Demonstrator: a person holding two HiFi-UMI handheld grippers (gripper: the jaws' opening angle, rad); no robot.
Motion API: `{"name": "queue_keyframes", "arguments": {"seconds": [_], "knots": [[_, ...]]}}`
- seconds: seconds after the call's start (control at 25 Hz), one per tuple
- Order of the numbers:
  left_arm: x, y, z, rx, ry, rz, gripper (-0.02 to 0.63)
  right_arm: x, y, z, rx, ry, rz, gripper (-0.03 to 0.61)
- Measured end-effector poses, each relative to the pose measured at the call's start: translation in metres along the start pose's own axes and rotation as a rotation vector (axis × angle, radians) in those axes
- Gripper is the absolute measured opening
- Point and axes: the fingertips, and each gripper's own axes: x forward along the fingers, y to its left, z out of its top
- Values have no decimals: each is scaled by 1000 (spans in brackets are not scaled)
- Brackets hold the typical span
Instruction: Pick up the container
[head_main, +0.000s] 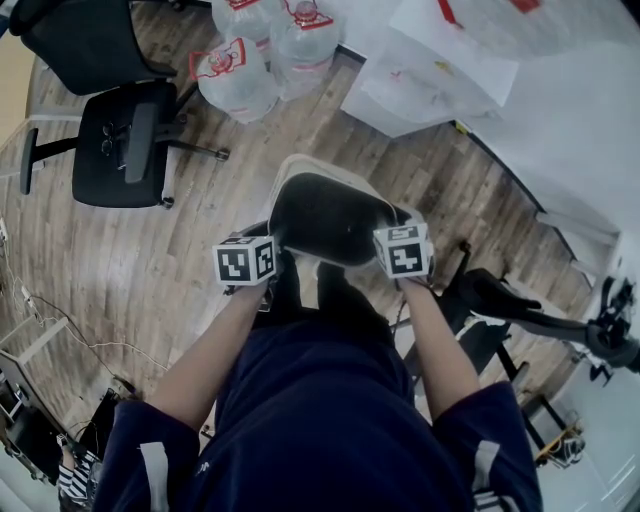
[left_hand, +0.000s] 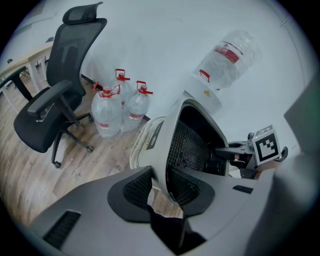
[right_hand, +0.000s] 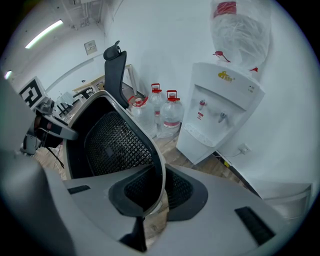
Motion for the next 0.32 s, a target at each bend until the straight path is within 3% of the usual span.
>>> {"name": "queue_keyframes", "arguments": {"seconds": [0.32], "knots": [[7, -3, 1, 1, 5, -1, 124, 3, -8, -2, -3, -5, -6, 64]]}}
